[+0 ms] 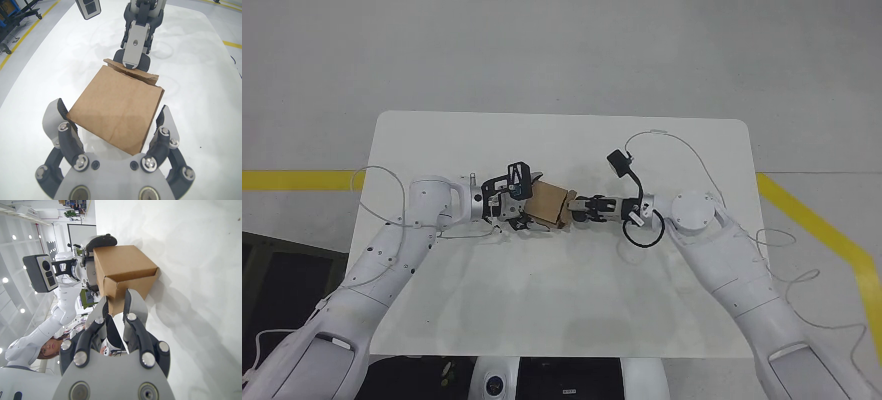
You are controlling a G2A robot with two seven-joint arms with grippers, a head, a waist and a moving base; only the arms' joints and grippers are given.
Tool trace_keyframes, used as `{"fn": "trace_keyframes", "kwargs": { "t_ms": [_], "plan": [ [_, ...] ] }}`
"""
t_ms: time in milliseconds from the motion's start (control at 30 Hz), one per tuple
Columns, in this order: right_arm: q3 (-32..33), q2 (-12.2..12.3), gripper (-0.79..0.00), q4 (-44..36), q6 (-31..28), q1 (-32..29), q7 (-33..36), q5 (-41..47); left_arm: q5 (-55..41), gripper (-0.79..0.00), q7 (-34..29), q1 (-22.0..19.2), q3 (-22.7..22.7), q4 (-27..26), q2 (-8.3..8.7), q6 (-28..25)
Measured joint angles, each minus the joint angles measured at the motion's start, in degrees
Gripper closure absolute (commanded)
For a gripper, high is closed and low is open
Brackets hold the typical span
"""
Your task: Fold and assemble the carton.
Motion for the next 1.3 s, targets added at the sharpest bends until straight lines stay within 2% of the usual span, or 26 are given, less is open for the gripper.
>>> {"fn": "trace_keyframes", "kwargs": {
  "t_ms": [833,1067,1300],
  "plan": [
    [-0.8,0.3,-0.114,-4.4,5.3,0.8,1.5,-6.2,-0.4,-0.785,-0.4,0.1,0.0,-0.1,-0.19,-0.4],
    [-2.0,-0.1,-0.114,-4.8,6.1,1.5,1.6,-7.0,-0.4,-0.785,-0.6,0.1,0.0,-0.4,-0.25,-0.4],
    [-1.8,-0.2,-0.151,-4.7,5.0,1.7,1.6,-6.3,-0.5,-0.785,-0.8,0.3,-0.1,-0.6,-0.24,-0.4]
  ]
}}
